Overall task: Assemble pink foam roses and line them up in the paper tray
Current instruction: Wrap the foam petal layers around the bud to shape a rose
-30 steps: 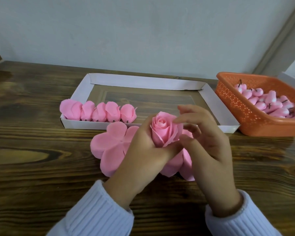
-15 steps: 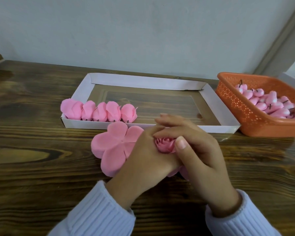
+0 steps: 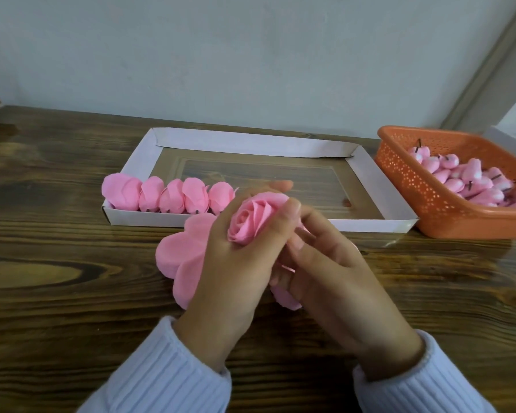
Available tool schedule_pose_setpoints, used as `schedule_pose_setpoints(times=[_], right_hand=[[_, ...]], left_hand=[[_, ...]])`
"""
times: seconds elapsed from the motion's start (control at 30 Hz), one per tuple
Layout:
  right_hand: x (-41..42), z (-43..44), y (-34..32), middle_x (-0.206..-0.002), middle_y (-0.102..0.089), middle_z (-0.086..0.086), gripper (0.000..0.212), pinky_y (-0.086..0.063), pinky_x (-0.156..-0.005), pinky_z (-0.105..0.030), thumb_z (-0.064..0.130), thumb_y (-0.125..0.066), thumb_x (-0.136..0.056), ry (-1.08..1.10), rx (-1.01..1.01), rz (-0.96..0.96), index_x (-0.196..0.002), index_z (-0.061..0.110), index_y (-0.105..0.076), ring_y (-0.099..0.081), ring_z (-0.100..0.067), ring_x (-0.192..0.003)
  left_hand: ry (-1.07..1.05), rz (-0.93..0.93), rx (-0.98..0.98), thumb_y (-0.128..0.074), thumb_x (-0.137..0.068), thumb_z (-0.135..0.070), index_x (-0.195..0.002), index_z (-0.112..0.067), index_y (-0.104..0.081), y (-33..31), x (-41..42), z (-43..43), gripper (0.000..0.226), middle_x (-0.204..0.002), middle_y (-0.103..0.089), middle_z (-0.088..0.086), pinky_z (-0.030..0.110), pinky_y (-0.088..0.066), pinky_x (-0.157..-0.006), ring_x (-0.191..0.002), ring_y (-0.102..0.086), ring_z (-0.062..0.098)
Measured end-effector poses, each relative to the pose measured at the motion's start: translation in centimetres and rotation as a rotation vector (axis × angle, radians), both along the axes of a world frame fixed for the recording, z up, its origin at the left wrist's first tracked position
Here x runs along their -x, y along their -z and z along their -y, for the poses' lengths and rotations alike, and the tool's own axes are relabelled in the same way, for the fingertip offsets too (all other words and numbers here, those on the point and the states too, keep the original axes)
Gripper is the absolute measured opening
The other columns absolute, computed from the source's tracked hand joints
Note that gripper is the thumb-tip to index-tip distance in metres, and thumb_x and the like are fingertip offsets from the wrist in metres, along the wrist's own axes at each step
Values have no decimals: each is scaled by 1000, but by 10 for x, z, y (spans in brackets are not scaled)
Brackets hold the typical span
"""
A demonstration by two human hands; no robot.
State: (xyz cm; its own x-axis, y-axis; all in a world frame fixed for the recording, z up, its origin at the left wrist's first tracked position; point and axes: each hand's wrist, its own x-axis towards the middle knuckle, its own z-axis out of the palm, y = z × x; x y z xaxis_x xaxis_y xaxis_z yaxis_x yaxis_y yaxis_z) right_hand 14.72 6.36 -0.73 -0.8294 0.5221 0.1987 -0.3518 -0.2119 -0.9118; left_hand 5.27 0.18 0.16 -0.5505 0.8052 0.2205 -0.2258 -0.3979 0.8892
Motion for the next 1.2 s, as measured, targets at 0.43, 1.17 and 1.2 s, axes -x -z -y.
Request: schedule_pose_setpoints(times=[0.43,1.17,1.2], right_hand=[[1,-1,6,-86,-46,-17,26,-45,-62,-21,25,-61,-89,-103,80,-36,-113,19,-68,-49,-13,-68],[2,5,10,-75,-58,0,24,-46,-62,-22,30,-56,-89,-27,-30,2,-109,31,-70,-51,-10,-63],[2,5,9,-79,-60,0,26,-47,-63,-22,26,-60,-91,-33,-53,8,-116,32,-67,-52,-9,-65]], left_hand=[[65,-18,58,-72,-58,-45,-79,-26,-75,-2,-3,2,29,-75,-70,8,15,-35,-36,-42,-51,8],[19,4,80,-70,-56,-49,-70,-22,-73,-3,-3,2,30,-68,-62,14,16,-32,-37,-41,-42,20],[-1,-6,78,-71,-56,-48,-68,-19,-72,-2,-2,1,31,-65,-61,10,16,-31,-36,-39,-43,20]])
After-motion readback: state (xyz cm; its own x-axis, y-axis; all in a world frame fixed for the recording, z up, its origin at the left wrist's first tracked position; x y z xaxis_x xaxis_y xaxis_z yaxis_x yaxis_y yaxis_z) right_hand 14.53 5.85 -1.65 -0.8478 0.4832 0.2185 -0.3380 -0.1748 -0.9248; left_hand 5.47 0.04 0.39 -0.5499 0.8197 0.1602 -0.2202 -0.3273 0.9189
